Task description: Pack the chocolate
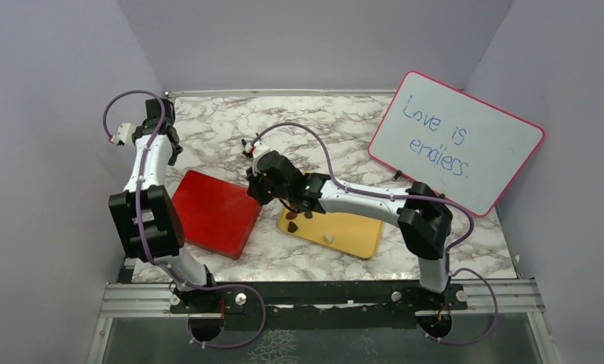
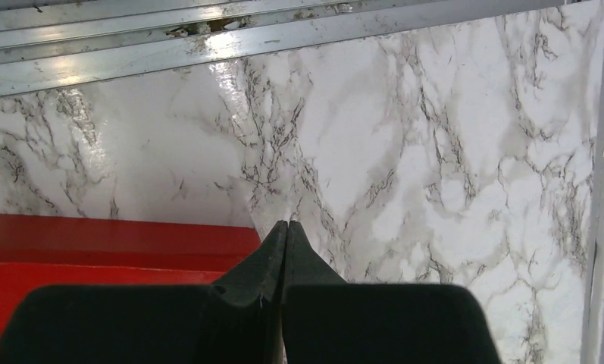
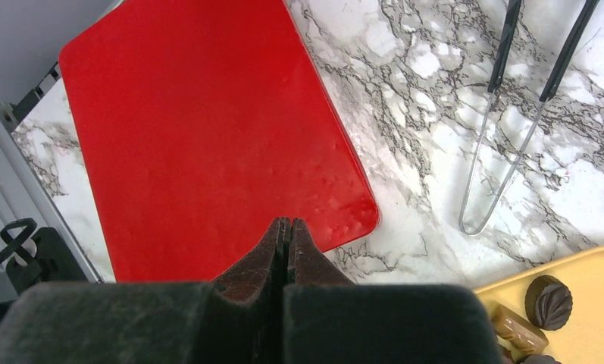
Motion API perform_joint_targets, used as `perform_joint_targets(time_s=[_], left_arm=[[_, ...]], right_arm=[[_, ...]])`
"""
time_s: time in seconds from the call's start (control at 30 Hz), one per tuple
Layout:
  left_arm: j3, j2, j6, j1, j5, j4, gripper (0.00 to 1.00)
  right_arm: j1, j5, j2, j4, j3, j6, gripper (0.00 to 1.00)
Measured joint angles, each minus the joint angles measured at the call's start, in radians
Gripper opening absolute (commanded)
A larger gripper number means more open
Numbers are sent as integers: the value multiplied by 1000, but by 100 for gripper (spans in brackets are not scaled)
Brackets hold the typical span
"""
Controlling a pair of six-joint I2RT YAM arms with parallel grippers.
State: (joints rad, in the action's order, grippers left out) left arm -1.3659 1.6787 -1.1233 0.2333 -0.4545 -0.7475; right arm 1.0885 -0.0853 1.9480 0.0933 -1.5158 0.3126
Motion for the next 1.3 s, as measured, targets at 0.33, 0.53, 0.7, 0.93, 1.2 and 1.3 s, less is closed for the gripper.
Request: perform_joint_targets(time_s=[0.33,0.53,0.7,0.93,1.2,1.3], left_arm=[[97,-50,-49,-37,105,25,0],[174,97,-58,-58,107,148,0],[209,128,-69,-56,108,138,0],[38,89,-26,-57,101,78,25],[12,-147,5,-66,47,51,34],[57,-216,-9,-66,17,-8,20]], right_arm=[[0,5,-26,-42,52,0,1],[0,6,-26,-47,55,0,1],[0,5,-26,-47,55,-1,1],[0,6,-26,-47,55,0,3],[0,38,-26,-50,67,54,11],[0,49,-26,-49,87,70,8]])
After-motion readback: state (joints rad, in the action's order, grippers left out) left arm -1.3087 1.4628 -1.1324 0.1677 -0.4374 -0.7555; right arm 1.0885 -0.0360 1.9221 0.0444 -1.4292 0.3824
